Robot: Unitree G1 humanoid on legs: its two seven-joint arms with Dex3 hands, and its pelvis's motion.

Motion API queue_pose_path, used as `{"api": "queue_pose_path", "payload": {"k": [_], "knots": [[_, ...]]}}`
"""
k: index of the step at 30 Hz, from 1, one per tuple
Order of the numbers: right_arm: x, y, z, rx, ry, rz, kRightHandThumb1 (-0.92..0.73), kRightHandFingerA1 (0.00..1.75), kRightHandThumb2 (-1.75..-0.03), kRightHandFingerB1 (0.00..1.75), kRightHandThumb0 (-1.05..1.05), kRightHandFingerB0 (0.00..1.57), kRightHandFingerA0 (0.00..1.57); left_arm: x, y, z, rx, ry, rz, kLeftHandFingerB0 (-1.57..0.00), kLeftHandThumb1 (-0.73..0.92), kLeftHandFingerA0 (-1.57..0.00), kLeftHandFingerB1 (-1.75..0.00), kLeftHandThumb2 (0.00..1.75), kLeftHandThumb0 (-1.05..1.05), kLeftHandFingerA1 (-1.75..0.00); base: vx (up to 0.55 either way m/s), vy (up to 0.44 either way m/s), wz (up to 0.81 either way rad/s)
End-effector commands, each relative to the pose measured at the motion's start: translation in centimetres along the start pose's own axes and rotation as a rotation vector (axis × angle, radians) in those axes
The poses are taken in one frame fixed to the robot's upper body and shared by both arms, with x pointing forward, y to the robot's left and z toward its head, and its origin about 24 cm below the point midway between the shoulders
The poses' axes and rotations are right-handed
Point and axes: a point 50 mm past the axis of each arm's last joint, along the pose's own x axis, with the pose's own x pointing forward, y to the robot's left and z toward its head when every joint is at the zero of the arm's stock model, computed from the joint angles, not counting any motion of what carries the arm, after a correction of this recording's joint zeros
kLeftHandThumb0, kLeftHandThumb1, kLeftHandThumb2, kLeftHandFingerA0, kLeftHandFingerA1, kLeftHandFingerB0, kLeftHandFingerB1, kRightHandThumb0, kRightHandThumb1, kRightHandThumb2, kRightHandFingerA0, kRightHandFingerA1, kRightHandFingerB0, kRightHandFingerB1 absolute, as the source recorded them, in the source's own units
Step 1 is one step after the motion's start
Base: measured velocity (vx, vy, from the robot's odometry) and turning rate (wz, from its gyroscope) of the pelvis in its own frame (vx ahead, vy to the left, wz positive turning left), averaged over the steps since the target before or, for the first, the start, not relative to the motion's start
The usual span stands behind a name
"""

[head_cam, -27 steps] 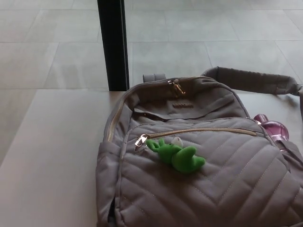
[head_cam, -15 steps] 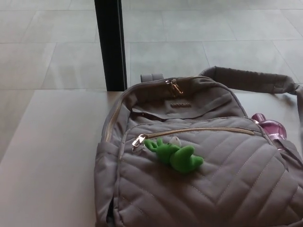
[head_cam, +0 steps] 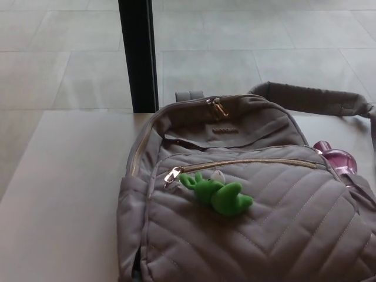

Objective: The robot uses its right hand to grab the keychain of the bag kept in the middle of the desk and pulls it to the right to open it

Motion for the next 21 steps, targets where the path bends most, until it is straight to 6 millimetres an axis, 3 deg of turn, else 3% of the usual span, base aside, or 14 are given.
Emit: {"api": "queue_pose_path", "payload": {"k": [1, 2, 3, 4, 5, 10, 11, 12, 13, 14, 15, 16, 20, 21], "knots": [[-0.3, 7.7, 13.8, 0.26, -0.301, 0.3, -0.61, 0.54, -0.59, 0.34, -0.69, 0.3, 0.44, 0.0, 0.3, 1.0, -0.007, -0.051, -0.025, -0.3, 0.5, -0.5, -0.51, 0.83, -0.5, -0.64, 0.0, 0.0, 0.0], [-0.7, 8.6, 14.1, 0.283, -0.308, 0.364, -0.61, 0.51, -0.58, 0.33, -0.68, 0.31, 0.39, 0.0, 0.2, 1.0, 0.001, -0.055, -0.025, -0.31, 0.51, -0.49, -0.51, 0.84, -0.5, -0.64, 0.0, 0.0, 0.0], [-1.1, 9.4, 14.5, 0.285, -0.305, 0.405, -0.44, 0.61, -0.89, 0.44, -0.65, 0.18, 0.4, 0.0, 0.2, 1.1, 0.0, -0.058, -0.019, -0.38, 0.63, -0.56, -0.4, 0.58, -0.46, -0.59, 0.0, 0.0, 0.0], [-1.5, 10.0, 14.6, 0.254, -0.325, 0.438, -0.54, 0.51, -0.66, 0.35, -0.77, 0.3, 0.4, 0.0, 0.2, 1.1, 0.009, -0.059, -0.018, -0.32, 0.52, -0.52, -0.52, 0.86, -0.5, -0.66, 0.0, 0.0, 0.0], [-2.4, 11.5, 15.0, 0.199, -0.358, 0.51, -0.64, 0.5, -0.6, 0.32, -0.81, 0.37, 0.48, 0.0, 0.2, 1.1, 0.015, -0.06, -0.013, -0.34, 0.52, -0.51, -0.52, 0.85, -0.5, -0.64, 0.0, 0.0, 0.0], [-5.3, 14.6, 15.9, 0.106, -0.398, 0.688, -0.64, 0.49, -0.6, 0.32, -0.73, 0.37, 0.49, -0.2, 0.3, 1.0, -0.007, -0.081, -0.047, -0.33, 0.55, -0.45, -0.52, 0.85, -0.48, -0.62, 0.0, 0.0, 0.0], [-5.6, 15.0, 15.9, 0.096, -0.406, 0.71, -0.65, 0.5, -0.6, 0.33, -0.74, 0.37, 0.49, -0.2, 0.4, 1.1, 0.005, -0.076, -0.052, -0.36, 0.68, -0.49, -0.39, 0.59, -0.44, -0.52, 0.0, 0.0, 0.0], [-6.1, 15.5, 15.9, 0.079, -0.42, 0.743, -0.65, 0.5, -0.6, 0.33, -0.74, 0.37, 0.49, -0.2, 0.6, 1.1, 0.025, -0.068, -0.06, -0.36, 0.68, -0.49, -0.39, 0.59, -0.44, -0.52, 0.0, 0.0, 0.0], [-6.5, 15.9, 15.8, 0.062, -0.417, 0.768, -0.68, 0.5, -0.61, 0.33, -0.8, 0.39, 0.52, -0.2, 0.5, 1.1, -0.003, -0.069, -0.051, -0.31, 0.53, -0.45, -0.5, 0.83, -0.5, -0.6, 0.0, 0.0, 0.0], [-6.7, 16.2, 15.8, 0.054, -0.414, 0.785, -0.59, 0.59, -0.95, 0.46, -0.89, 0.36, 0.5, -0.2, 0.6, 1.1, -0.005, -0.069, -0.054, -0.33, 0.66, -0.5, -0.39, 0.59, -0.44, -0.56, 0.0, 0.0, 0.0], [-6.8, 16.3, 15.8, 0.052, -0.411, 0.792, -0.59, 0.59, -0.95, 0.46, -0.89, 0.36, 0.5, -0.2, 0.5, 1.1, -0.012, -0.076, -0.058, -0.33, 0.66, -0.5, -0.39, 0.59, -0.44, -0.56, 0.0, 0.0, 0.0], [-7.1, 16.5, 15.9, 0.045, -0.41, 0.8, -0.68, 0.52, -0.61, 0.34, -0.79, 0.44, 0.58, -0.2, 0.5, 1.2, -0.006, -0.082, -0.055, -0.3, 0.52, -0.46, -0.52, 0.85, -0.49, -0.62, 0.0, 0.0, 0.0], [-7.6, 17.1, 16.0, 0.03, -0.401, 0.84, -0.67, 0.6, -0.61, 0.35, -0.78, 0.45, 0.58, -0.2, 0.4, 1.1, 0.022, -0.082, -0.038, -0.34, 0.55, -0.47, -0.53, 0.88, -0.5, -0.62, 0.0, 0.0, 0.0], [-7.8, 17.2, 16.0, 0.014, -0.405, 0.849, -0.54, 0.67, -0.96, 0.49, -0.78, 0.37, 0.54, -0.2, 0.4, 1.2, 0.023, -0.082, -0.037, -0.33, 0.53, -0.47, -0.53, 0.87, -0.5, -0.63, 0.0, 0.0, 0.0]]}}
